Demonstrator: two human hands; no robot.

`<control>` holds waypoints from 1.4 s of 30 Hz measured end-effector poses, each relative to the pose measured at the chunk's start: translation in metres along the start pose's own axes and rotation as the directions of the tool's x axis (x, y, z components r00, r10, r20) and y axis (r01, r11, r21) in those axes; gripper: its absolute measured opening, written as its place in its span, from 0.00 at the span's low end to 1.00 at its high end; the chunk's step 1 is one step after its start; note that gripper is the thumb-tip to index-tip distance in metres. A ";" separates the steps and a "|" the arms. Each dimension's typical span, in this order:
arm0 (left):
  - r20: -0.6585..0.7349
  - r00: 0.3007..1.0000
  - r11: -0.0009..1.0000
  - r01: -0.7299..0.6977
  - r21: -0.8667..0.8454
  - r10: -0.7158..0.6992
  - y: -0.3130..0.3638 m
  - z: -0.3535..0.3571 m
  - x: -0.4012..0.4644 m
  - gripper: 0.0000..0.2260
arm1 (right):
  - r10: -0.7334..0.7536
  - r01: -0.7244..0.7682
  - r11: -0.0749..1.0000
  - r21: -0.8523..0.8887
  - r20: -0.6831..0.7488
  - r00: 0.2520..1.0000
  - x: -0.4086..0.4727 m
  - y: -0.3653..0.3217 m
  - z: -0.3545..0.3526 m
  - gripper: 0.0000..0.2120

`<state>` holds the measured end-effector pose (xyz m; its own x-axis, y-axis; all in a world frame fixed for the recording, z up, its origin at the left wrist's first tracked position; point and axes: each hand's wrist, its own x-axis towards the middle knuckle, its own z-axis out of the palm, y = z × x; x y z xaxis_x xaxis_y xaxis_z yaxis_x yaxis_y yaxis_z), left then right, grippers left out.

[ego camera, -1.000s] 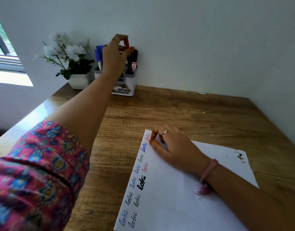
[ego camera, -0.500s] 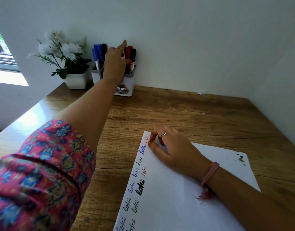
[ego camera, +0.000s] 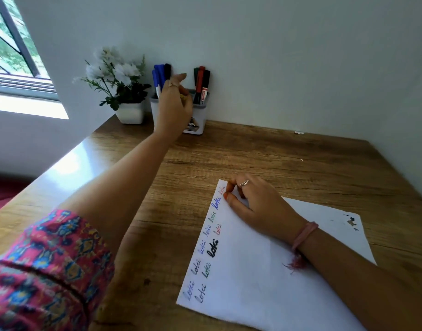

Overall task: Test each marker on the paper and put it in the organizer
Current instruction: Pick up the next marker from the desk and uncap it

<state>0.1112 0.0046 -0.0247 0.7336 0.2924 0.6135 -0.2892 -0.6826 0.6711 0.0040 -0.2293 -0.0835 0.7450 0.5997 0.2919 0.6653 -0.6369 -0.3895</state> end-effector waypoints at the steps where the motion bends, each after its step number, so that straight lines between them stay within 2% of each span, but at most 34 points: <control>1: 0.026 0.999 1.000 -0.028 0.010 0.028 0.002 -0.004 -0.011 0.18 | 0.001 -0.001 1.000 -0.004 0.001 1.000 0.000 -0.001 0.000 0.07; 4: 0.132 0.986 0.989 -0.117 0.090 0.105 0.012 -0.017 -0.049 0.13 | 0.012 -0.012 1.000 -0.024 -0.001 1.000 0.001 -0.003 -0.001 0.08; 7: 0.368 0.924 0.968 -0.180 0.177 0.104 0.022 -0.037 -0.089 0.10 | 0.017 -0.017 1.000 -0.024 -0.017 1.000 0.000 -0.006 -0.002 0.08; 9: 0.578 0.815 0.964 -0.192 0.185 0.051 0.025 -0.053 -0.112 0.14 | 0.030 -0.030 0.999 -0.032 -0.017 0.999 -0.001 -0.008 -0.003 0.08; 11: 0.741 0.671 0.960 -0.220 0.171 0.022 0.026 -0.069 -0.133 0.23 | 0.046 -0.047 0.998 -0.043 -0.026 0.999 -0.002 -0.010 -0.004 0.09; 12: 0.783 0.621 0.960 -0.227 0.166 0.012 0.025 -0.074 -0.140 0.28 | 0.058 -0.060 0.997 -0.047 -0.033 0.998 -0.002 -0.010 -0.004 0.09; 14: 0.812 0.583 0.955 -0.245 0.168 0.007 0.025 -0.082 -0.153 0.30 | 0.090 -0.093 0.994 -0.052 -0.053 0.995 -0.003 -0.012 -0.005 0.08; 17: 0.817 0.576 0.929 -0.304 0.210 0.004 0.026 -0.083 -0.160 0.29 | 0.153 -0.156 0.983 -0.091 -0.040 0.987 -0.004 -0.015 -0.012 0.10; 22: 0.799 0.600 0.935 -0.257 0.243 -0.042 0.026 -0.078 -0.158 0.28 | 0.266 -0.265 0.956 -0.124 -0.012 0.964 -0.025 -0.031 -0.022 0.20; 25: 0.813 0.581 0.926 -0.288 0.242 -0.032 0.019 -0.075 -0.158 0.31 | 0.302 -0.293 0.930 -0.222 0.008 0.953 -0.042 -0.034 -0.006 0.25; 28: 0.804 0.594 0.923 -0.307 0.232 -0.005 0.014 -0.075 -0.159 0.34 | 0.304 -0.291 0.928 -0.235 0.020 0.953 -0.046 -0.032 0.003 0.25; 32: 0.756 0.655 0.935 -0.280 0.220 0.018 0.015 -0.074 -0.162 0.34 | 0.303 -0.290 0.925 -0.246 0.018 0.953 -0.045 -0.034 0.001 0.27; 37: 0.716 0.693 0.932 -0.198 0.305 -0.087 0.023 -0.077 -0.166 0.32 | 0.344 -0.324 0.920 -0.223 0.058 0.937 -0.046 -0.038 -0.004 0.27; 42: 0.752 0.640 0.936 -0.149 0.320 -0.155 0.032 -0.083 -0.159 0.35 | 0.403 -0.379 0.906 -0.188 0.114 0.908 -0.041 -0.046 -0.012 0.27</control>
<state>-0.0655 -0.0081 -0.0667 0.9772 -0.2110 -0.0241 -0.1835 -0.8964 0.4035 -0.0565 -0.2308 -0.0675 0.9394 0.3426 0.0086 0.3294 -0.8956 -0.2989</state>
